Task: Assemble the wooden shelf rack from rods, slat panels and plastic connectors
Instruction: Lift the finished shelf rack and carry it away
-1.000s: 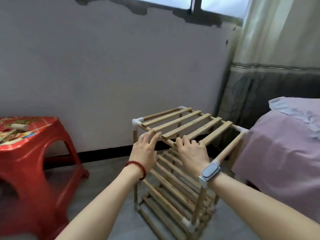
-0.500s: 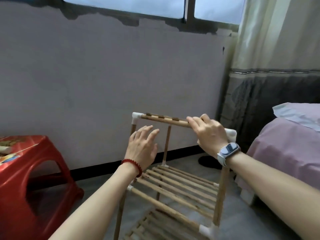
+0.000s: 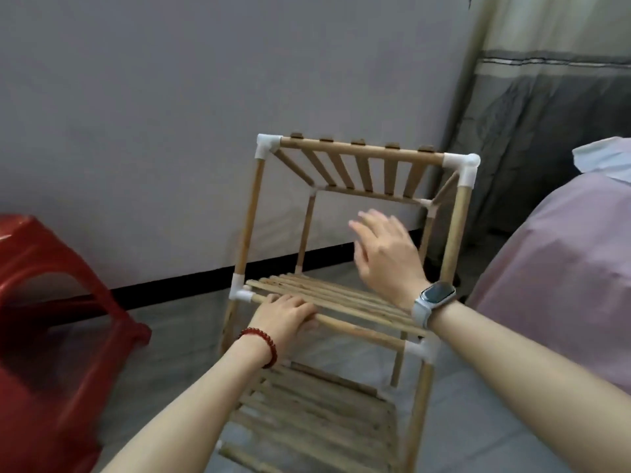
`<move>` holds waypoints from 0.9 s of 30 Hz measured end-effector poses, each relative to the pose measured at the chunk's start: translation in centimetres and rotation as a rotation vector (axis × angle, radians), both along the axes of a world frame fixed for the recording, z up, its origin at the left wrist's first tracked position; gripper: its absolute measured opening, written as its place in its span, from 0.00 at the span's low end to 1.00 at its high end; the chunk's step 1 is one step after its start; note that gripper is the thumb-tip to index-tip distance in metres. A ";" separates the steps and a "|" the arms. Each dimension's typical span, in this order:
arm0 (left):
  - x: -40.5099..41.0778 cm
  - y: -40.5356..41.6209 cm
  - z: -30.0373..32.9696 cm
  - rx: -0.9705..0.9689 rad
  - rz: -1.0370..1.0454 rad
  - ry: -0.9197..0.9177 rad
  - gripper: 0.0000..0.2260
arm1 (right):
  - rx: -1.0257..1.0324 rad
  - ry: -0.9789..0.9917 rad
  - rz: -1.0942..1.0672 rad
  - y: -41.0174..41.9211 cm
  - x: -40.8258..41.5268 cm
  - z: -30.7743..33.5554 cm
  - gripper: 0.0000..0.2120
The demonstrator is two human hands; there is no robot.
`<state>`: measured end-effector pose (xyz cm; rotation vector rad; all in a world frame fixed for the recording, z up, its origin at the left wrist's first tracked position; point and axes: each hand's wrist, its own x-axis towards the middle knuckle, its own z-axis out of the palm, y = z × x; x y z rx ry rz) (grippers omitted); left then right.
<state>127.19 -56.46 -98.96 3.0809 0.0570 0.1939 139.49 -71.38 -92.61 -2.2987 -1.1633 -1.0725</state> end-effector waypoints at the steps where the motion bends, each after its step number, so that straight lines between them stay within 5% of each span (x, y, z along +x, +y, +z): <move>1: 0.7 -0.1 -0.1 -0.009 0.024 -0.017 0.14 | -0.024 0.062 0.071 -0.5 -1.7 -2.2 0.16; 6: 4.3 -0.6 -0.3 0.011 0.111 -0.035 0.15 | -0.327 0.314 -0.048 -1.9 -2.9 -8.0 0.12; 12: 6.3 -1.3 -1.2 -0.039 0.190 -0.047 0.15 | -0.335 0.251 -0.100 -1.6 0.6 -8.4 0.18; 19: 5.4 -0.6 -5.8 -0.109 0.255 0.158 0.14 | -0.544 0.482 0.046 -0.9 1.1 -13.0 0.16; 27: 5.3 1.5 -7.3 -0.177 0.262 0.113 0.15 | -0.554 0.586 0.063 1.2 1.6 -14.4 0.12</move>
